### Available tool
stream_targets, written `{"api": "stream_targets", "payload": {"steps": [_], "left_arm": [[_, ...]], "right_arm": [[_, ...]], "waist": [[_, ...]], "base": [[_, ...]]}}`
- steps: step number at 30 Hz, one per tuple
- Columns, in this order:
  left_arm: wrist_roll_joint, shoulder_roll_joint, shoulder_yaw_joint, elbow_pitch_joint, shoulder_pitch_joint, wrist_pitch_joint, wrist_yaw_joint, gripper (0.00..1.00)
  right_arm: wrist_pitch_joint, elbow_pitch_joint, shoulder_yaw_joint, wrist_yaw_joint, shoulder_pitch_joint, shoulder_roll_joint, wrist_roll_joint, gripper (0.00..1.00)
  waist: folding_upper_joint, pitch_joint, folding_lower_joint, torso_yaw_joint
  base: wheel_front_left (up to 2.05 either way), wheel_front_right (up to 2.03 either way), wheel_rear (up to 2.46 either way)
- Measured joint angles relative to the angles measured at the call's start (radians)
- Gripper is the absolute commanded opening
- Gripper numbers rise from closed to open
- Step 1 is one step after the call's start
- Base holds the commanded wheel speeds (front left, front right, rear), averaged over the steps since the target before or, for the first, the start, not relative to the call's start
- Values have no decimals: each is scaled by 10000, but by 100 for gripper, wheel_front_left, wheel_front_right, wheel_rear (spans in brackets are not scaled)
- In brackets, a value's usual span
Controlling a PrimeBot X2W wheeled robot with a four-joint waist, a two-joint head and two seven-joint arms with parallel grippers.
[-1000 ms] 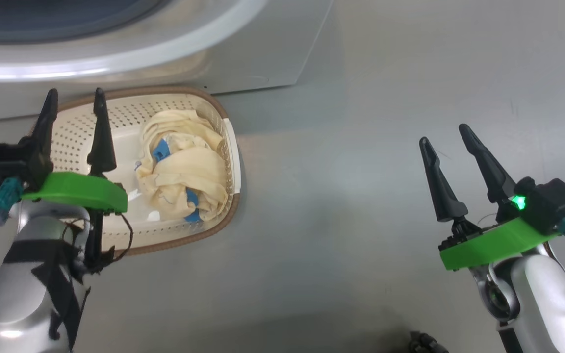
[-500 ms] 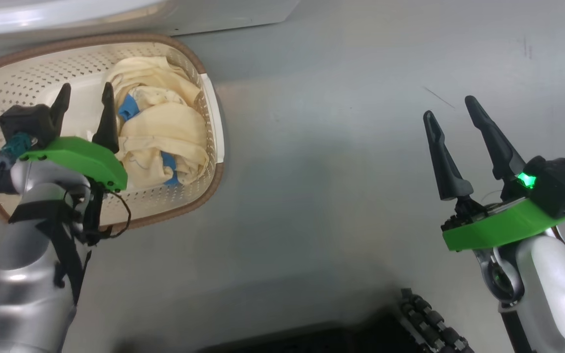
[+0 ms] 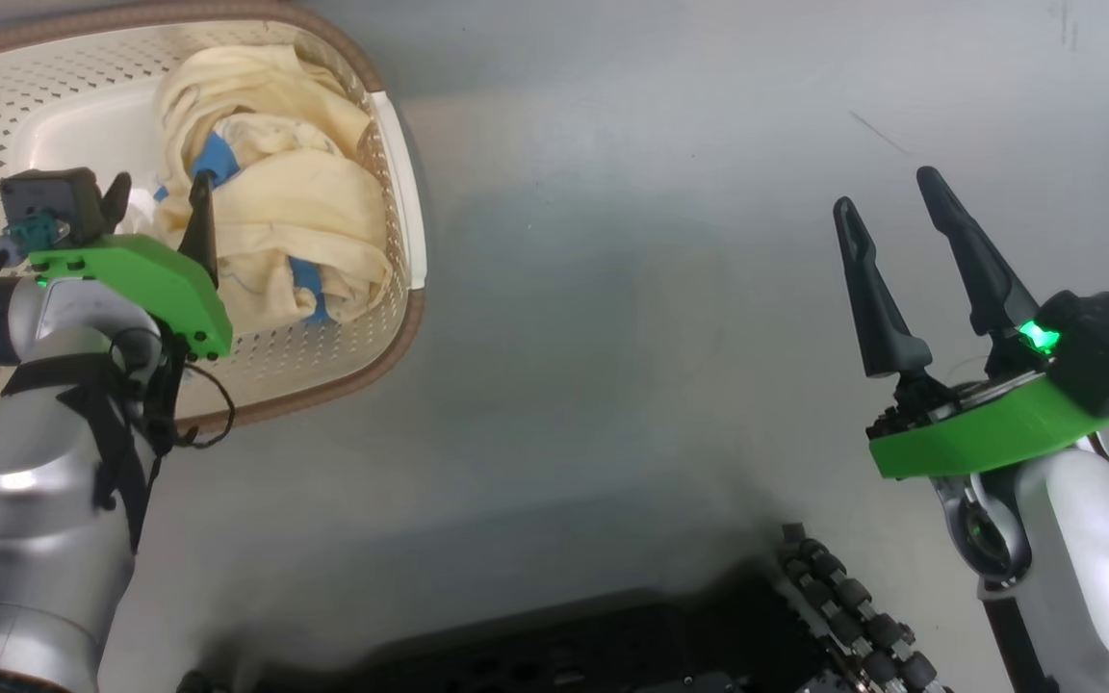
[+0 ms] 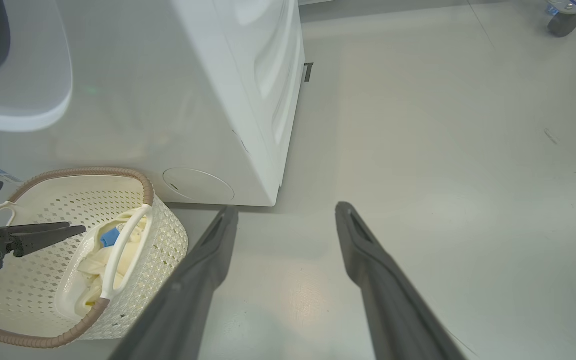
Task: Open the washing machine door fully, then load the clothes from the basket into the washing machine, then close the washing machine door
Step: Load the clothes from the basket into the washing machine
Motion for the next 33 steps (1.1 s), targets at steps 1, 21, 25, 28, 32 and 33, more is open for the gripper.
{"api": "stream_targets", "payload": {"steps": [1,21,25,28,32,33], "left_arm": [[-52,0,-79,144,-52,150,-29,100],[-2176,552,-2217,102,-370,2220,-69,100],[-2353,516,-2401,290,-716,2132,-69,100],[-2535,405,-2579,270,-955,2071,-69,100],[-2861,326,-2790,353,-1081,2065,-69,100],[-2863,337,-2838,428,-1108,2063,-69,100]], "right_arm": [[-2,-17,0,0,-13,8,0,100],[-2,-38,102,0,-262,56,0,100],[-2,-40,100,0,-282,52,0,100],[-2,-48,98,0,-282,52,0,100],[-2,-140,94,0,-280,50,-2,100],[-2,-155,96,0,-281,48,-2,100]], "waist": [[0,46,-1,-4],[0,531,-1,-5],[0,693,-1,-21],[0,825,-1,-27],[0,963,-1,-15],[0,994,0,-18]], "base": [[0,0,0],[0,0,0],[0,0,0],[0,0,0],[0,0,0],[0,0,0]]}}
